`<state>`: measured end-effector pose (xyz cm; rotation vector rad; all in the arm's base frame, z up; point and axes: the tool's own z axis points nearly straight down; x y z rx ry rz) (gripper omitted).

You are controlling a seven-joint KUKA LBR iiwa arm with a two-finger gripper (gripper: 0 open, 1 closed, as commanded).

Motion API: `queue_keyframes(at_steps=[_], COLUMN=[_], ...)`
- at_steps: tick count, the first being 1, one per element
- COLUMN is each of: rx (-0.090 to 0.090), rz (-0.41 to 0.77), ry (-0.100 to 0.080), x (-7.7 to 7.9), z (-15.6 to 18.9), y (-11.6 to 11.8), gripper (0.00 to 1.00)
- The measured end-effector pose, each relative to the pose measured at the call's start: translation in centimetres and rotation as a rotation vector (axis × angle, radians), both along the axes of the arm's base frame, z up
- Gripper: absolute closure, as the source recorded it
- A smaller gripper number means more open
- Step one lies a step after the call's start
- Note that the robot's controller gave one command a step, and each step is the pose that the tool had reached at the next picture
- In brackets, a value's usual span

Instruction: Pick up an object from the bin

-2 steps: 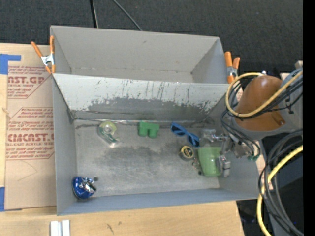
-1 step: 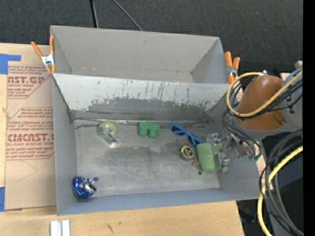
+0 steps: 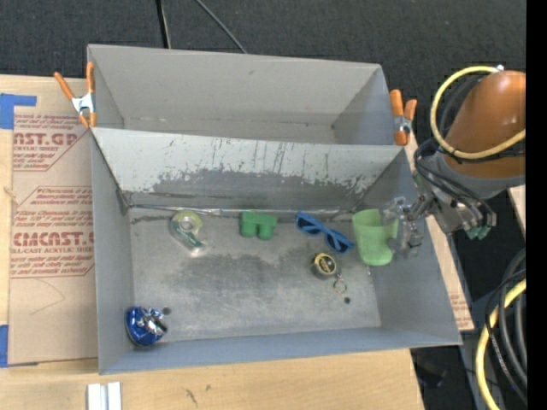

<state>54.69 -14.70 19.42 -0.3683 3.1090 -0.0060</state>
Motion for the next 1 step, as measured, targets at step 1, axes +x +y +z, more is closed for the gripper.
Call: queue_keyframes(at_steps=[1], rx=[-0.002], rz=[0.513], ry=[0.004], x=[1.5], z=[7.47], y=[3.7], gripper=[1.0])
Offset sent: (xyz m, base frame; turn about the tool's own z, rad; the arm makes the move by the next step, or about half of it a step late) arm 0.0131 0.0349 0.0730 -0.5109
